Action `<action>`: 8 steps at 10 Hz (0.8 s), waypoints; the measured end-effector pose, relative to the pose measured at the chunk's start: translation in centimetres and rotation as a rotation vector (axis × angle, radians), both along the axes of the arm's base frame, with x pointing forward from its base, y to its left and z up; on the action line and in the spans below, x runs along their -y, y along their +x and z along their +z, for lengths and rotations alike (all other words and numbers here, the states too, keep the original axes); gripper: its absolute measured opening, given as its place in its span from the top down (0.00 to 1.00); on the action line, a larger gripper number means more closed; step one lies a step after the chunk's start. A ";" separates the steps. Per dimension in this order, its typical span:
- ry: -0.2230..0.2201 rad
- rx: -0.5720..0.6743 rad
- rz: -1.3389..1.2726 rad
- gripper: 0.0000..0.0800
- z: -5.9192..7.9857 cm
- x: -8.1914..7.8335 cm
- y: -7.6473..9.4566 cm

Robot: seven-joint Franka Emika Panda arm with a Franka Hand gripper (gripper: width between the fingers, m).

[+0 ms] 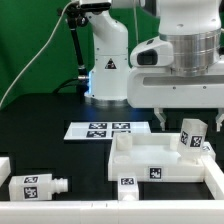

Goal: Assemble one leg

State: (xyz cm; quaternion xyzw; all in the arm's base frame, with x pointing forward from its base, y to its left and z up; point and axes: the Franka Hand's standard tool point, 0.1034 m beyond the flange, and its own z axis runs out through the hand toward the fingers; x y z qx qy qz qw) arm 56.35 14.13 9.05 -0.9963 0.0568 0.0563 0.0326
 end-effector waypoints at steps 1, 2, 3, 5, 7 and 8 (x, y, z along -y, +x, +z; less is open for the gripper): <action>-0.016 0.037 0.117 0.19 0.3 -0.3 0.4; -0.018 0.060 0.221 0.19 0.3 -0.5 0.5; -0.012 0.072 0.309 0.19 0.2 -0.5 0.5; -0.005 0.076 0.377 0.19 -0.3 -0.3 0.4; -0.005 0.074 0.377 0.35 -0.4 -0.2 0.3; -0.005 0.074 0.377 0.56 -0.4 -0.2 0.3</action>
Offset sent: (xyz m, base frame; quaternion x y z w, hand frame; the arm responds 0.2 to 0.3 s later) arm -0.0037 -0.0033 -0.0061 -0.0151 0.0309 -0.2141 0.9762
